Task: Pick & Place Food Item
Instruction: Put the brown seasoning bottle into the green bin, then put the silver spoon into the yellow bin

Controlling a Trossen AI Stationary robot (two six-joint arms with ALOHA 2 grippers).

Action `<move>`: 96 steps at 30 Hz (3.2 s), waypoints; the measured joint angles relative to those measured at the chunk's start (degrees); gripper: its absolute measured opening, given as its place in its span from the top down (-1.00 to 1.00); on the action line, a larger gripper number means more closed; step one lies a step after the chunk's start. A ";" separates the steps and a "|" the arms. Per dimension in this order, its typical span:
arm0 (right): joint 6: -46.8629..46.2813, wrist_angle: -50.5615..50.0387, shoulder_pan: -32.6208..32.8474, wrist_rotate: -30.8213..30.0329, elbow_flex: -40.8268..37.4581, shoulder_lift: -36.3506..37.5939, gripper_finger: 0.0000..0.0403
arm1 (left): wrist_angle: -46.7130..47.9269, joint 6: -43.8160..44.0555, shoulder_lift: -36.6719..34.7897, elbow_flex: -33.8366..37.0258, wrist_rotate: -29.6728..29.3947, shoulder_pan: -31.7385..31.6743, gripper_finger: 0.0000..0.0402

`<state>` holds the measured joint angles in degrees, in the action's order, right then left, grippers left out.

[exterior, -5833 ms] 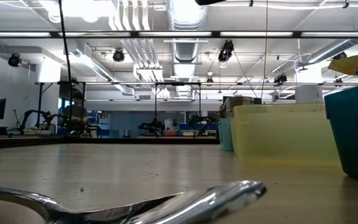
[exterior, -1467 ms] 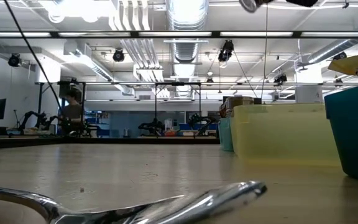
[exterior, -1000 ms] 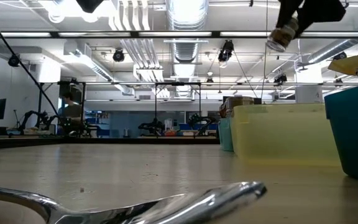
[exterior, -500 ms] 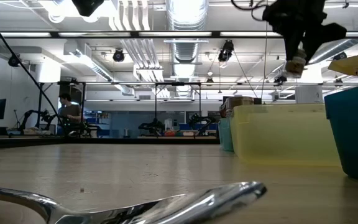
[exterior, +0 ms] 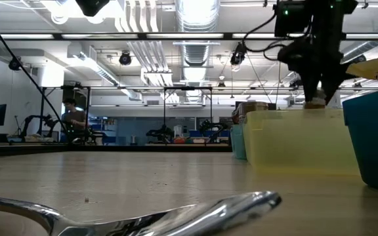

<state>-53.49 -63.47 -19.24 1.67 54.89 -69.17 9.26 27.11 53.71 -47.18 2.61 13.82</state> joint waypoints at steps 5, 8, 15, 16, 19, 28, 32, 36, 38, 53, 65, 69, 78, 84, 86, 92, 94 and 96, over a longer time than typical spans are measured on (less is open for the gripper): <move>1.15 1.90 -0.99 -2.92 -3.44 -0.04 0.17 | 0.00 -0.01 0.00 0.00 0.02 0.00 -0.88; 2.34 3.42 -0.96 -4.16 -4.59 -0.04 0.17 | -0.02 -0.02 0.00 0.00 0.02 0.00 -0.88; 2.92 4.12 -1.29 -4.67 -7.62 -0.31 0.17 | -0.02 -0.04 0.00 0.00 0.02 -0.01 -0.88; 3.42 4.27 -1.32 -4.66 -7.84 -0.54 0.17 | -0.03 -0.04 0.00 0.00 0.02 -0.02 -0.88; 5.02 4.41 -1.47 -4.64 -7.93 -2.23 0.17 | -0.06 -0.07 0.00 0.00 0.02 -0.02 -0.88; 9.53 5.88 -2.18 -4.45 -5.96 -10.30 0.17 | -0.22 -0.07 0.00 0.00 0.02 -0.02 -0.88; 11.75 7.41 -3.19 -1.68 -5.92 -13.06 0.17 | -0.05 0.04 0.00 0.00 0.03 -0.02 -0.88; 13.47 8.32 -3.87 -0.15 -5.90 -14.51 0.17 | -0.02 0.35 0.00 0.00 0.07 -0.02 -0.88; 13.79 8.62 -4.23 0.19 -5.90 -15.05 0.17 | 0.00 0.35 0.00 0.00 0.07 -0.02 -0.88; 16.23 9.14 -5.05 0.31 -5.89 -16.94 -0.17 | 0.44 0.37 0.28 0.72 0.14 0.00 -0.88; 15.99 9.28 -4.96 -0.33 -5.90 -16.59 -0.81 | 0.44 0.39 0.28 0.72 0.94 0.00 -0.88; 15.55 9.27 -4.61 -0.33 -5.90 -14.99 -0.82 | 0.44 0.42 0.28 0.72 3.28 0.00 -0.88; 11.14 8.37 -1.92 -0.33 -5.92 -6.17 -0.82 | -1.81 10.43 1.03 0.72 13.69 0.00 -0.88; 7.10 8.52 2.37 -0.31 -5.92 1.11 -0.82 | -8.82 18.12 4.42 0.76 21.97 0.35 -0.88; 6.16 8.90 4.26 -0.31 -5.92 3.19 -0.82 | -12.83 18.93 5.42 0.76 24.52 0.39 -0.88; 2.82 13.46 12.59 -0.24 -5.92 7.79 -0.82 | -17.11 15.79 6.16 0.74 25.90 0.39 -0.88; 1.72 15.57 15.51 -0.28 -5.92 8.22 -0.82 | -17.12 15.09 6.16 0.74 25.92 0.57 -0.88; 0.74 16.98 18.00 -0.48 -5.92 8.18 -0.82 | -16.84 15.02 6.16 0.74 25.94 0.87 -0.88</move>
<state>-52.75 -46.49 -1.24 1.19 48.97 -60.99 -7.59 42.14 59.88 -46.44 28.56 14.70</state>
